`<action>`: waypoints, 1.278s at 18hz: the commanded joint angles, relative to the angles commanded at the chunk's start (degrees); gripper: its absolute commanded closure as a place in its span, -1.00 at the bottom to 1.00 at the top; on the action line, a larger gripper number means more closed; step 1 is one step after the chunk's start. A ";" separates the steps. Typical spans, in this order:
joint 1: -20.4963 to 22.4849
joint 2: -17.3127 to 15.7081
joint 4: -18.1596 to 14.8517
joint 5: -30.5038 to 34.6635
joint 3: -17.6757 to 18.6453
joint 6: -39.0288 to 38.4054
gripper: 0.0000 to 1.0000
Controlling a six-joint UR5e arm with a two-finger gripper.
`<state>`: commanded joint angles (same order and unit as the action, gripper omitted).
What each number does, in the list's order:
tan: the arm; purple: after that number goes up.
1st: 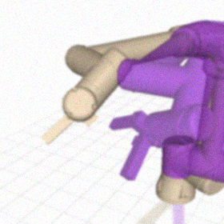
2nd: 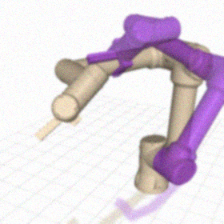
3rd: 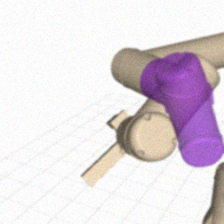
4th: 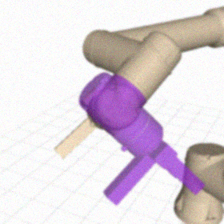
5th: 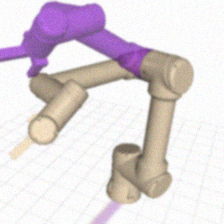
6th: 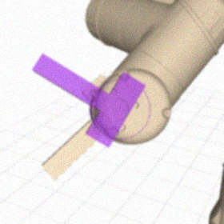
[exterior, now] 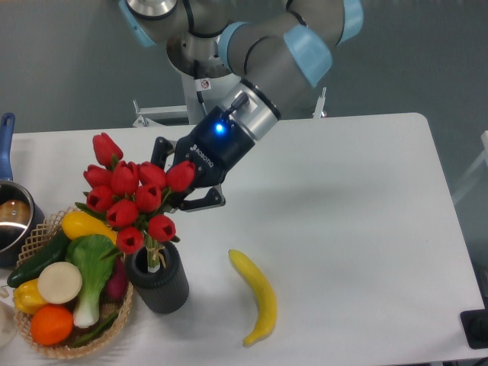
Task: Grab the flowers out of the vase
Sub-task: 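Lift the gripped tulips straight up out of the black vase, then carry the tulip bunch away from the vase over the open table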
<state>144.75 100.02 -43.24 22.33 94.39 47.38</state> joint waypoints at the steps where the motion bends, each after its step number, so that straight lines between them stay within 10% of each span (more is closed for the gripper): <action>1: 0.44 -0.27 0.00 -0.35 0.00 -0.18 1.00; 14: 9.66 -4.05 -0.18 -1.51 -0.53 -2.91 1.00; 23: 15.38 -2.73 -1.40 28.61 1.05 12.74 1.00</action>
<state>160.13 97.29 -44.64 50.94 95.45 60.11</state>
